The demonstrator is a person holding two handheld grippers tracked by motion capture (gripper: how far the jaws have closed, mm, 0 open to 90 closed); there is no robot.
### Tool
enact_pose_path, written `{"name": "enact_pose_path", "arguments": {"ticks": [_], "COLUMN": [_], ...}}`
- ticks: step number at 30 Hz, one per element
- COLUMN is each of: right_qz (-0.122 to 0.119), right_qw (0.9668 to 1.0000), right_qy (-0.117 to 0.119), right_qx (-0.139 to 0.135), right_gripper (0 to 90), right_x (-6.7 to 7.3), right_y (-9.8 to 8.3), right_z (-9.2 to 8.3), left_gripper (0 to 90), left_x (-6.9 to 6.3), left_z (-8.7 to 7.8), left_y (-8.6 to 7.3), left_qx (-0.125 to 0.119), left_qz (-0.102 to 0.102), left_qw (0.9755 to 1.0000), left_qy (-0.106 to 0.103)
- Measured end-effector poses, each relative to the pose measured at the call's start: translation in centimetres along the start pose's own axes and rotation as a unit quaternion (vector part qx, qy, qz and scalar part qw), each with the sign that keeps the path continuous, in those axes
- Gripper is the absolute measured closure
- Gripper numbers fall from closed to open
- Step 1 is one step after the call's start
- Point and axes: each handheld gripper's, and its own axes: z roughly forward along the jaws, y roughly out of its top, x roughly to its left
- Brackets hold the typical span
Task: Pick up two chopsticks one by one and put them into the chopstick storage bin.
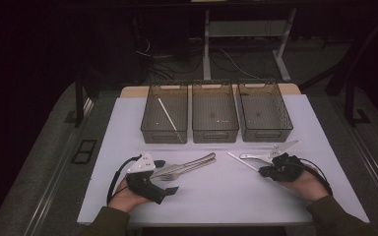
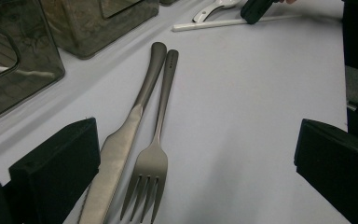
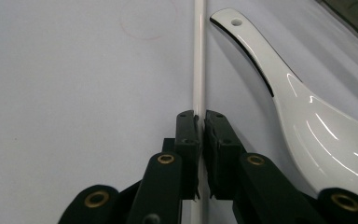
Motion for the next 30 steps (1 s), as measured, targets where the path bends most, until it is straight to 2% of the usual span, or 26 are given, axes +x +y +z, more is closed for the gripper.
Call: {"name": "enact_pose_path", "arguments": {"ticks": [6,9,11,18,30], "right_qz": [0.008,0.020,0.018,0.040,0.050], "right_qw": [0.9998,0.9996,0.9996,0.9978,0.9950], "right_qy": [-0.010,-0.005,-0.005,0.008,0.019], "right_qx": [-0.017,-0.021,-0.022,-0.053,-0.085], "right_gripper": [84.8,85.0,85.1,85.0,85.0], "right_x": [0.4,0.2,0.1,-0.4,-0.1], "right_y": [-0.6,-0.6,-0.6,-0.4,0.4], "right_z": [-0.1,-0.1,-0.1,-1.6,-3.4], "left_gripper": [0.0,0.0,0.0,0.0,0.0], "left_x": [0.0,0.0,0.0,0.0,0.1], "left_z": [0.0,0.0,0.0,0.0,-0.1], "left_y": [0.0,0.0,0.0,0.0,0.0], "left_qx": [-0.002,-0.003,-0.002,-0.003,-0.001], "left_qz": [-0.001,-0.001,-0.001,0.000,0.004], "left_qw": [1.0000,1.0000,1.0000,1.0000,1.0000], "left_qy": [0.001,0.001,0.001,0.000,0.002]}}
